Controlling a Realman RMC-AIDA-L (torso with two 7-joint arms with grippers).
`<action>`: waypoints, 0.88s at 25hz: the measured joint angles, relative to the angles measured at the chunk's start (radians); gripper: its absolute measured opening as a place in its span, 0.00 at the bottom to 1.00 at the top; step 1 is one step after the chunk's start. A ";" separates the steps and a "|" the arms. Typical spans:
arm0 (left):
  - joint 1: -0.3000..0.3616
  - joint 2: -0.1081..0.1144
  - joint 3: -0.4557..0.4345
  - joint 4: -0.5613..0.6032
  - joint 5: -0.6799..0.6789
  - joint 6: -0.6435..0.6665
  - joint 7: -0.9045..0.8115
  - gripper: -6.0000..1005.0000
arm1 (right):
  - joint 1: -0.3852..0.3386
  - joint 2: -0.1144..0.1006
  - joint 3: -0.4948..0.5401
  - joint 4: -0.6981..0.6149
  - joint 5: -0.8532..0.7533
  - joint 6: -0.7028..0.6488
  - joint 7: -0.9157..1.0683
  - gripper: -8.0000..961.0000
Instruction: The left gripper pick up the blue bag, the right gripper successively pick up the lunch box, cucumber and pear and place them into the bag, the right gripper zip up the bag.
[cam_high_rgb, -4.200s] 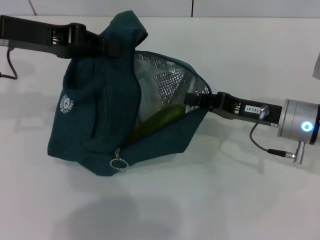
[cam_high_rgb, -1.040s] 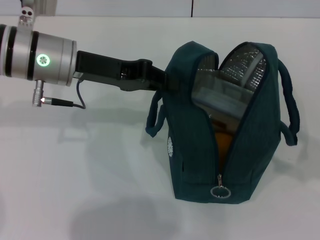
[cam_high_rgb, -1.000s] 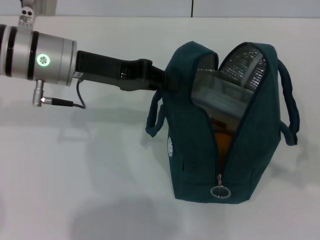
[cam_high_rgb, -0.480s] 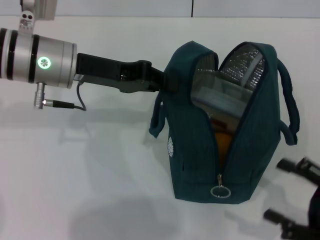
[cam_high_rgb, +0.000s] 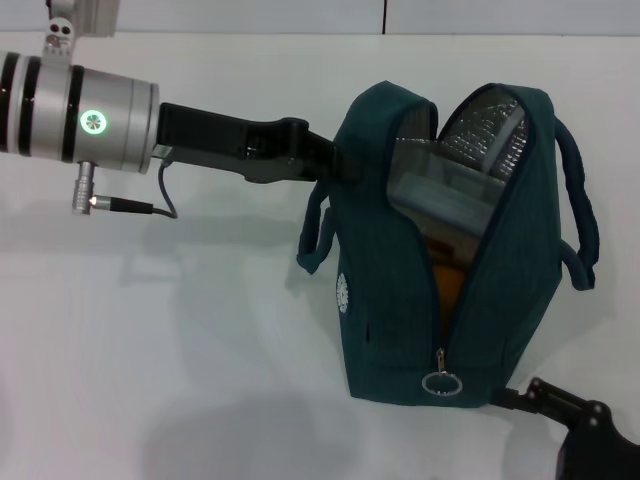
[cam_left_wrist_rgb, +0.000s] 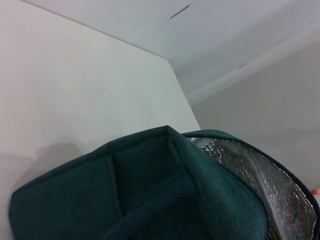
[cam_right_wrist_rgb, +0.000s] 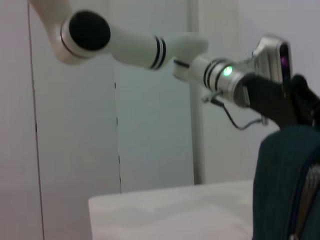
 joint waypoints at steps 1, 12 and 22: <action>-0.001 0.000 0.000 0.000 -0.001 0.001 0.000 0.05 | 0.005 0.001 -0.003 0.003 0.002 0.012 0.003 0.90; 0.000 -0.003 0.056 0.000 -0.074 0.015 -0.004 0.05 | 0.033 0.004 -0.013 0.010 0.029 0.068 0.015 0.89; 0.000 -0.006 0.064 0.000 -0.083 0.013 -0.005 0.05 | 0.065 0.007 -0.143 0.008 0.117 0.108 0.037 0.89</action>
